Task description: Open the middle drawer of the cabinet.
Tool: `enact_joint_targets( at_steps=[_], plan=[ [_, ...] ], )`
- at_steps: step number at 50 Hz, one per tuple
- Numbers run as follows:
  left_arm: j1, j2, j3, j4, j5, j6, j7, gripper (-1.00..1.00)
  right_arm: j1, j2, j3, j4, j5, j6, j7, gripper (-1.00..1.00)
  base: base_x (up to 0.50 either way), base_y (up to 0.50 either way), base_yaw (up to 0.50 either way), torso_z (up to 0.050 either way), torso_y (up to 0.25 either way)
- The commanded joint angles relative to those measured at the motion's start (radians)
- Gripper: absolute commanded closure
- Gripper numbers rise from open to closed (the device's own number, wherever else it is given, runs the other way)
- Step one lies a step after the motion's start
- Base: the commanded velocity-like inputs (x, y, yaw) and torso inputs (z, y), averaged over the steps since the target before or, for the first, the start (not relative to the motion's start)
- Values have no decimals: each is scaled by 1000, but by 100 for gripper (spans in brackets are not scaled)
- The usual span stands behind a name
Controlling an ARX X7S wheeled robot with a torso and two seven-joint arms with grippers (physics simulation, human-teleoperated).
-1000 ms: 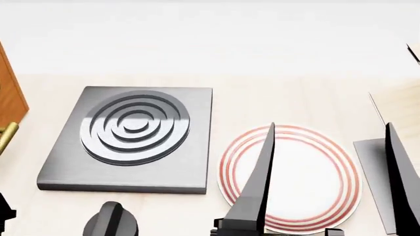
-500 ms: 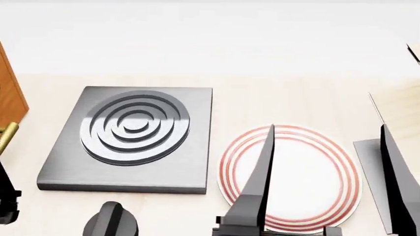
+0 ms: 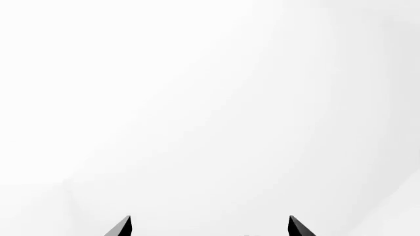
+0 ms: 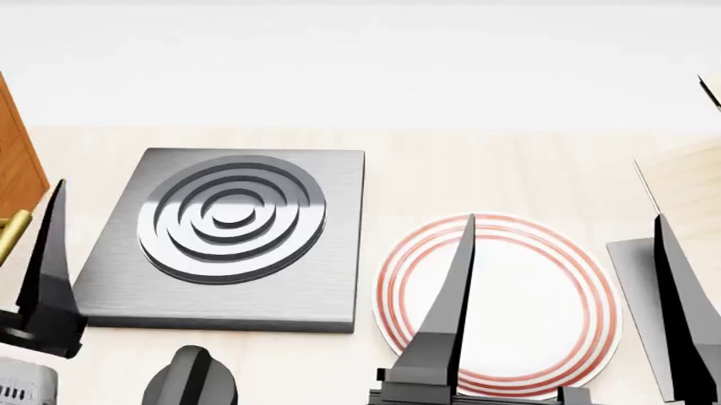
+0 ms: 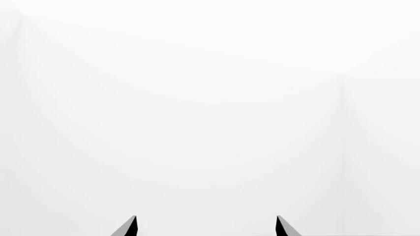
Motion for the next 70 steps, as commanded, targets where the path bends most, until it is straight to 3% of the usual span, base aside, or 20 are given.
enact_joint_targets(
  at_steps=[1, 15, 30, 58, 70],
  plan=[
    [-155, -26, 99, -165, 98, 20, 56, -100, 0, 7, 4, 4, 17, 1, 10, -100, 0, 0, 0, 0, 0],
    [-335, 0, 237, -576, 205, 206, 11, -100, 2, 23, -4, 18, 36, -3, 29, -100, 0, 0, 0, 0, 0],
    [-490, 32, 327, -911, 275, 293, 7, -100, 9, 38, -9, 23, 53, 1, 47, -100, 0, 0, 0, 0, 0],
    [-595, 71, 383, -1140, 244, 322, 118, -100, 4, 62, -21, 20, 73, 4, 73, -100, 0, 0, 0, 0, 0],
    [-652, 80, 442, -1295, 306, 384, 83, -100, 3, 70, -25, 16, 81, 6, 81, -100, 0, 0, 0, 0, 0]
  ],
)
